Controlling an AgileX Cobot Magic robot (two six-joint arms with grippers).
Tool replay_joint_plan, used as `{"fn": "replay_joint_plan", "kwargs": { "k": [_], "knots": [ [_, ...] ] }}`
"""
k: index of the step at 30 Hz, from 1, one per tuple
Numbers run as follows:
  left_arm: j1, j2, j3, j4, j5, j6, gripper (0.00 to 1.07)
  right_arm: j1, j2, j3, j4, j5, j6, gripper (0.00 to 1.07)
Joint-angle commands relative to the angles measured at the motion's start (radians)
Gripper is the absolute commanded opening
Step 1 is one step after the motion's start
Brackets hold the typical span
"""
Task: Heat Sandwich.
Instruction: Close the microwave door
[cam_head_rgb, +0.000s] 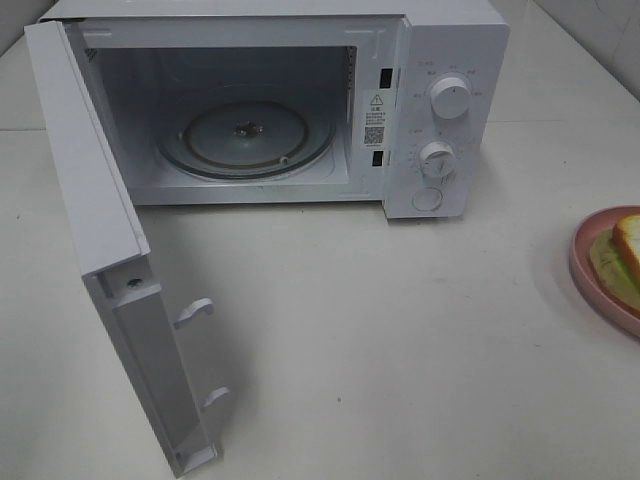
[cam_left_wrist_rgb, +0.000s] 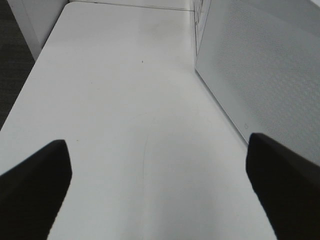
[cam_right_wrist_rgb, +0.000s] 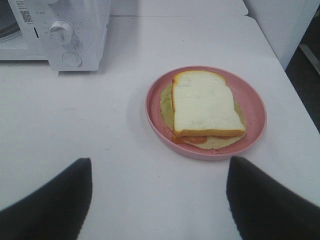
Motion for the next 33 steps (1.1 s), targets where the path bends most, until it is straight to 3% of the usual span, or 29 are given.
{"fn": "replay_joint_plan", "kwargs": {
  "k": [1, 3, 7, 12, 16, 19, 25, 33],
  "knots": [
    [0.002, 0.043, -0.006, -0.005, -0.094, 0.0, 0.79, -0.003, -0.028, 0.001, 0.002, -0.01, -0.006, 0.73],
    [0.002, 0.05, -0.002, -0.005, -0.125, -0.004, 0.74, -0.003, -0.028, 0.001, 0.002, -0.01, -0.006, 0.73],
    [0.002, 0.11, 0.049, -0.004, -0.262, -0.003, 0.45, -0.003, -0.028, 0.001, 0.002, -0.01, -0.006, 0.73],
    [0.002, 0.14, 0.082, -0.004, -0.327, -0.003, 0.32, -0.003, -0.028, 0.001, 0.002, -0.01, -0.006, 0.73],
    [0.002, 0.212, 0.153, -0.004, -0.491, -0.003, 0.09, -0.003, -0.028, 0.001, 0.002, -0.01, -0.006, 0.73],
    [0.002, 0.245, 0.174, -0.004, -0.56, -0.003, 0.01, -0.003, -0.028, 0.001, 0.002, -0.01, -0.006, 0.73],
    [0.002, 0.38, 0.23, -0.004, -0.801, -0.003, 0.0, -0.003, -0.028, 0.001, 0.002, -0.01, -0.006, 0.73],
    [0.002, 0.563, 0.237, 0.009, -1.013, -0.002, 0.0, -0.003, -0.028, 0.001, 0.002, -0.01, -0.006, 0.73]
  ]
}}
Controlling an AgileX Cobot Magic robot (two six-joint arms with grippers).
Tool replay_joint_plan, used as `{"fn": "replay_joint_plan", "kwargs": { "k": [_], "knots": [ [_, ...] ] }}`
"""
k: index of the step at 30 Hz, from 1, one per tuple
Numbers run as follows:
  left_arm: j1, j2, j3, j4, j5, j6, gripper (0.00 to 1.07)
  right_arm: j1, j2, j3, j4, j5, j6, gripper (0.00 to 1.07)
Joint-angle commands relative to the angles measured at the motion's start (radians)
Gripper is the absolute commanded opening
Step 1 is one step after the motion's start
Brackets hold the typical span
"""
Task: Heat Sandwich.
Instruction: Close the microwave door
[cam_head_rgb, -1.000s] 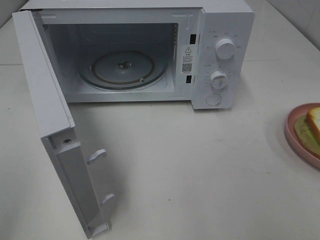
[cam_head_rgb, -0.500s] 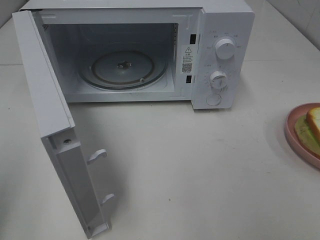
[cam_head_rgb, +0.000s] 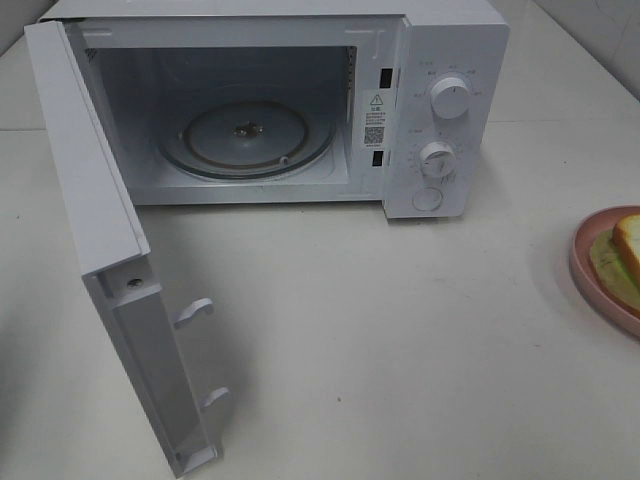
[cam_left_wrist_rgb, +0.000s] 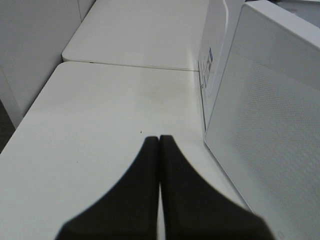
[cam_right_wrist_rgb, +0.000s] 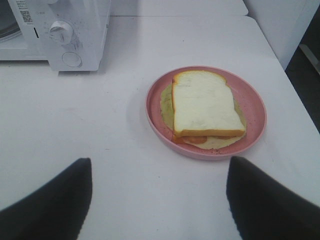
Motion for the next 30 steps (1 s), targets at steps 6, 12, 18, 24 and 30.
{"fn": "replay_joint_plan", "kwargs": {
  "k": [6, 12, 18, 24, 30],
  "knots": [
    [0.002, 0.266, 0.002, 0.071, -0.409, -0.007, 0.0, -0.003, -0.028, 0.001, 0.002, -0.01, -0.006, 0.73],
    [0.002, 0.411, 0.002, 0.113, -0.554, -0.007, 0.0, -0.003, -0.028, 0.001, 0.002, -0.01, -0.006, 0.73],
    [-0.028, 0.578, 0.002, 0.123, -0.694, -0.007, 0.0, -0.003, -0.028, 0.001, 0.002, -0.01, -0.006, 0.73],
    [-0.109, 0.707, 0.0, 0.123, -0.799, -0.003, 0.0, -0.003, -0.028, 0.001, 0.002, -0.01, -0.006, 0.73],
    [-0.162, 0.798, -0.02, 0.123, -0.864, -0.003, 0.0, -0.003, -0.028, 0.001, 0.002, -0.01, -0.006, 0.73]
  ]
}}
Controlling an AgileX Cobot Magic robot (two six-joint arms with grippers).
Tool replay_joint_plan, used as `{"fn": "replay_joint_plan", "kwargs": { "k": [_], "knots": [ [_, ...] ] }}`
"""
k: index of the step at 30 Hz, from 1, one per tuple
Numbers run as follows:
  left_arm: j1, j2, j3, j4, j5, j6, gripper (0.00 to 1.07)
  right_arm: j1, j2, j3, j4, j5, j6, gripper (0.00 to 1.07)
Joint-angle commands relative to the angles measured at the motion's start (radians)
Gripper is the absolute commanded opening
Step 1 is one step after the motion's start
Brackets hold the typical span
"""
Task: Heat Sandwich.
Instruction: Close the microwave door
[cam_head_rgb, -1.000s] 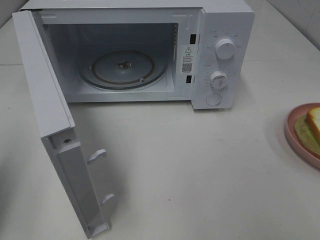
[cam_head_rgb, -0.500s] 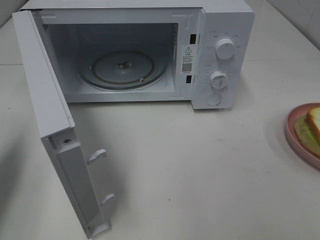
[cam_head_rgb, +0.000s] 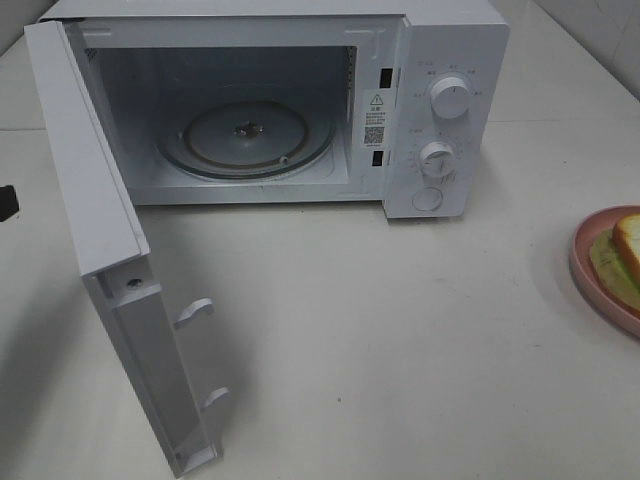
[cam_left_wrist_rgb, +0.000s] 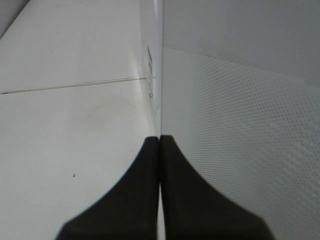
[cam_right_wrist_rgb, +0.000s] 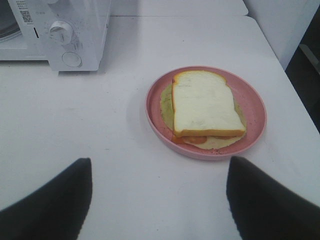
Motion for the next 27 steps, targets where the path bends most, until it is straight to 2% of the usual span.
{"fn": "replay_joint_plan", "kwargs": {
  "k": [1, 11, 19, 27],
  "knots": [
    [-0.038, 0.053, -0.025, -0.001, -0.046, -0.003, 0.0, -0.003, -0.028, 0.001, 0.002, -0.01, -0.006, 0.73],
    [-0.157, 0.17, -0.097, -0.001, -0.08, -0.002, 0.0, -0.003, -0.028, 0.001, 0.002, -0.01, -0.006, 0.73],
    [-0.221, 0.215, -0.148, -0.004, -0.08, -0.003, 0.0, -0.003, -0.028, 0.001, 0.002, -0.01, -0.006, 0.73],
    [-0.318, 0.253, -0.224, -0.024, -0.072, -0.003, 0.0, -0.003, -0.028, 0.001, 0.002, -0.01, -0.006, 0.73]
  ]
}}
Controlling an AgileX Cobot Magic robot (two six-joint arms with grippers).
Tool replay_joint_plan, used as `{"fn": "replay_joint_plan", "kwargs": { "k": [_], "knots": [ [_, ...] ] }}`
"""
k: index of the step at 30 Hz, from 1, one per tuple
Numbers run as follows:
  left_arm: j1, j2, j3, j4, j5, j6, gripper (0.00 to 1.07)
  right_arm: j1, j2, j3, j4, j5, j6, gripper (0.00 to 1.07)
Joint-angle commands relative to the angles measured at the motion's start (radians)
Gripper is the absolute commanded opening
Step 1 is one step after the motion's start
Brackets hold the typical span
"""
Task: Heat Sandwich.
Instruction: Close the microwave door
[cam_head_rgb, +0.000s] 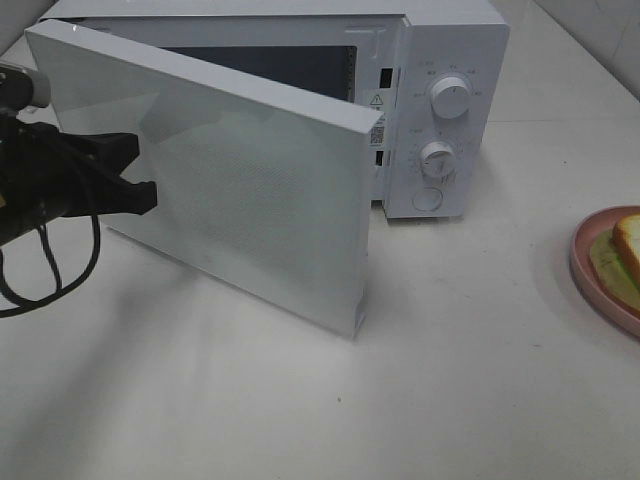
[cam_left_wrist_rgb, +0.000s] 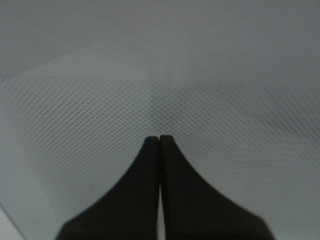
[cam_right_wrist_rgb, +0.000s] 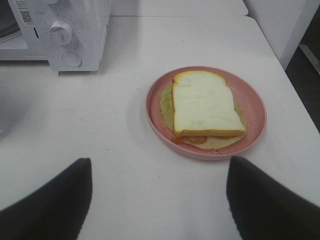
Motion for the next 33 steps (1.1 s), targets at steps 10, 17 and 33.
{"fn": "replay_joint_plan", "kwargs": {
  "k": [10, 17, 33],
  "knots": [
    [-0.119, 0.064, -0.139, -0.018, 0.052, -0.003, 0.0, -0.003, -0.028, 0.001, 0.002, -0.01, -0.006, 0.73],
    [-0.179, 0.104, -0.217, -0.024, 0.085, -0.003, 0.0, -0.003, -0.028, 0.001, 0.002, -0.01, -0.006, 0.73],
    [-0.283, 0.205, -0.421, -0.073, 0.188, -0.003, 0.0, -0.003, -0.028, 0.001, 0.002, -0.01, -0.006, 0.73]
  ]
}}
